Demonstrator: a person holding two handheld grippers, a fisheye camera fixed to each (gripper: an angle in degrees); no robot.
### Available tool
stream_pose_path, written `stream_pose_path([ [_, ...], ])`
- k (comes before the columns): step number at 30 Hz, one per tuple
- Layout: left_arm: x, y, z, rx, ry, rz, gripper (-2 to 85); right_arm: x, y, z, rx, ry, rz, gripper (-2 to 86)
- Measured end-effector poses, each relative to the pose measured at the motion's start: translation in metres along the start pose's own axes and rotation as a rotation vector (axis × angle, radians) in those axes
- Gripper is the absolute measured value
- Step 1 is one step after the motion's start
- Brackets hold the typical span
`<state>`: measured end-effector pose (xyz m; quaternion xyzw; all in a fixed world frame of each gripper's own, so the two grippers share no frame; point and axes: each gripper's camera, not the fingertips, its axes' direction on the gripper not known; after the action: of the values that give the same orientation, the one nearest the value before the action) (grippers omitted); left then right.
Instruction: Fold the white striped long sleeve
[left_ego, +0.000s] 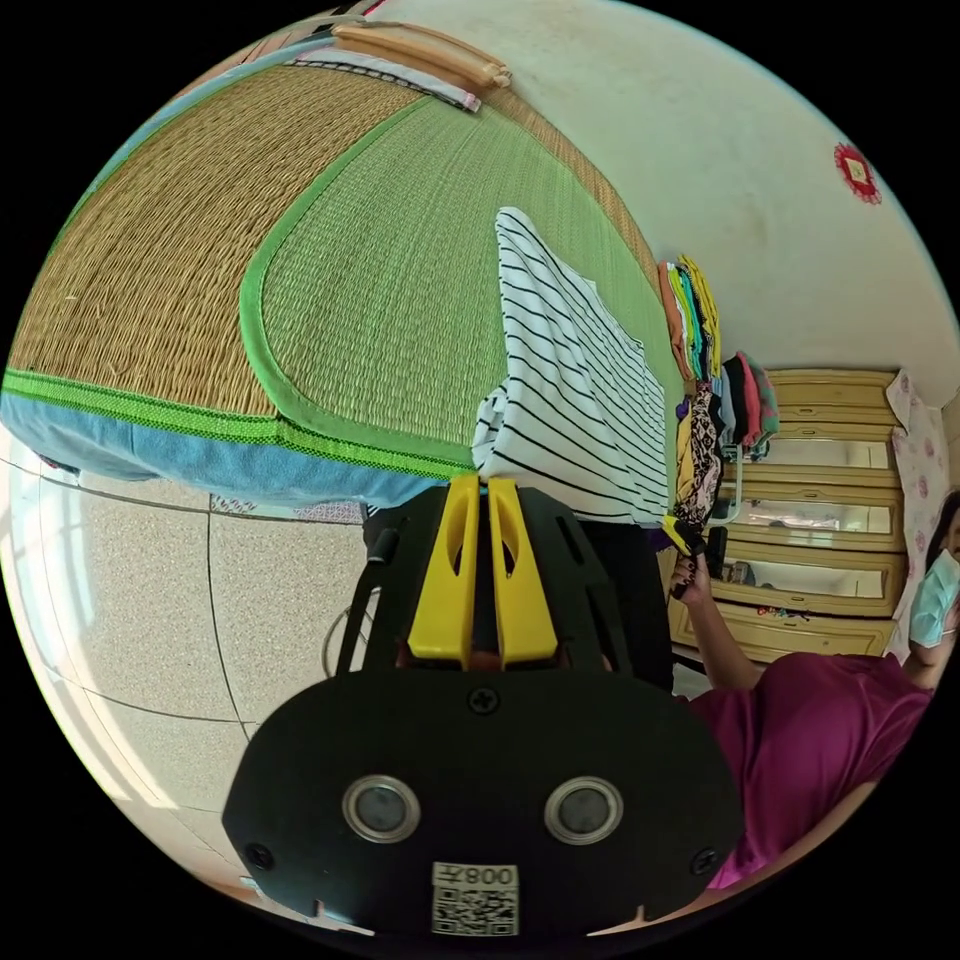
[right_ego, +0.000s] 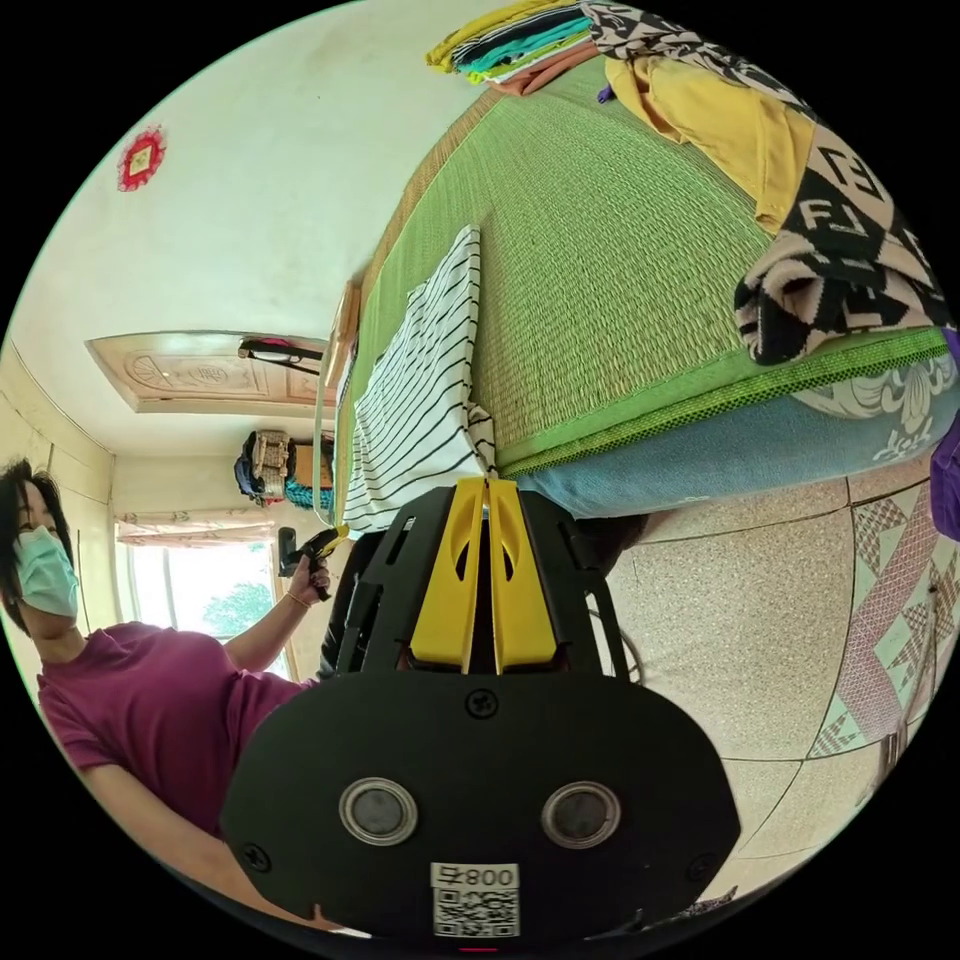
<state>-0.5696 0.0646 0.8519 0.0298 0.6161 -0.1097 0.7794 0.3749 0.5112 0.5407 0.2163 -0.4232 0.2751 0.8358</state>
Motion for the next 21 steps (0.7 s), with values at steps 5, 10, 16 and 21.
stream_pose_path([
  [5, -0.001, 0.001, -0.001, 0.005, -0.002, 0.021, 1.3, -0.005, -0.001, -0.011, 0.044, -0.049, 0.007, 0.3],
  [10, -0.009, 0.000, 0.011, -0.021, 0.005, -0.013, 1.6, 0.004, 0.002, 0.003, 0.012, -0.038, 0.043, 0.2],
  [16, -0.012, 0.003, 0.011, -0.012, -0.008, -0.023, 1.8, -0.004, 0.010, 0.014, 0.010, -0.032, 0.031, 0.2],
  [21, -0.010, 0.011, -0.003, 0.108, 0.001, -0.044, 1.1, -0.021, 0.029, 0.001, 0.089, 0.015, 0.032, 0.0],
])
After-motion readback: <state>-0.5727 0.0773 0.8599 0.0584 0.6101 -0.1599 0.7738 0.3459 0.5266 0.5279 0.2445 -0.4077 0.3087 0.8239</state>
